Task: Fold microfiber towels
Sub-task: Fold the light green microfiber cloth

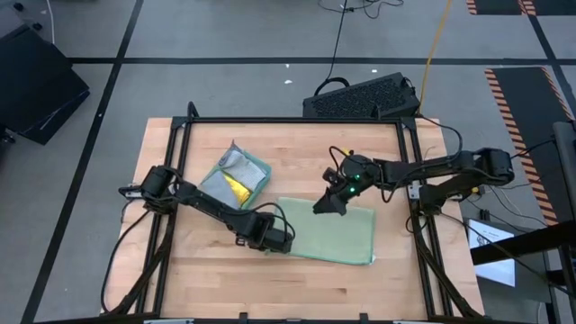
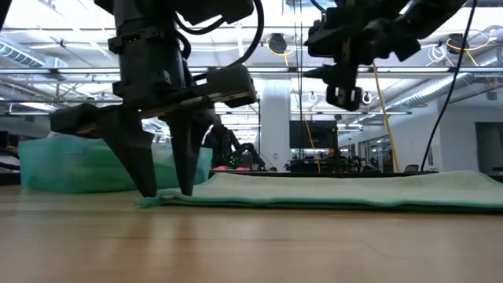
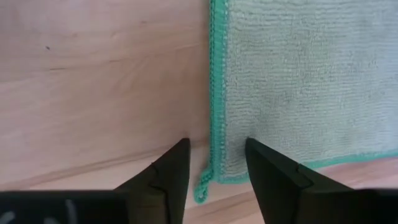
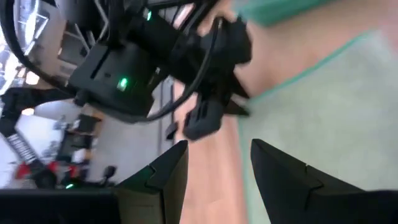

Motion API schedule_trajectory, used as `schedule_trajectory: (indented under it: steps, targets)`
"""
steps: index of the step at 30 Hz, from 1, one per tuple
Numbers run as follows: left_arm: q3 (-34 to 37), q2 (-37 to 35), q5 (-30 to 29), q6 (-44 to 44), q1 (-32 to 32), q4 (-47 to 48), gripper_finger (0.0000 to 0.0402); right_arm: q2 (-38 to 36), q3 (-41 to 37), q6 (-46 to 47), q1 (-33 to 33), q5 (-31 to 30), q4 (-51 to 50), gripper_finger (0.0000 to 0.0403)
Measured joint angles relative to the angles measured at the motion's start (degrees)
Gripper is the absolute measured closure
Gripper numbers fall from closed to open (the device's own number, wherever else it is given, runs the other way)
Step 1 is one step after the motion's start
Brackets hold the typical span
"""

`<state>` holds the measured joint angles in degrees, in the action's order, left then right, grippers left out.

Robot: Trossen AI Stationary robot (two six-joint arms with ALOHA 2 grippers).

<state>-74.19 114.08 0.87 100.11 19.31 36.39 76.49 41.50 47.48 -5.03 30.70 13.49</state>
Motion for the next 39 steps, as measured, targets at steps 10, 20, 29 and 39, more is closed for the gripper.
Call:
schedule_trajectory:
  steps: [10, 20, 29, 39]
  targets:
    - [-0.03, 1.97, -3.71, -11.81, 0.81, -0.91, 0.0389, 12.18, 5.82, -16.02, -4.51, -2.48, 0.15, 0.0234]
    - [-0.17, 0.37, -4.83, -20.44, 0.81, 1.96, 0.0397, 29.87, 16.62, -29.64, -6.93, -5.35, -0.11, 0.0234]
    - [-0.01, -0.15, -6.04, -20.73, 0.74, 2.2, 0.0399, 37.62, 21.35, -35.19, -7.39, -4.04, 0.84, 0.0234]
    - [-0.01, -0.17, -6.04, -22.02, 0.74, 2.22, 0.0399, 39.53, 22.12, -36.31, -7.28, -6.11, 3.07, 0.0233]
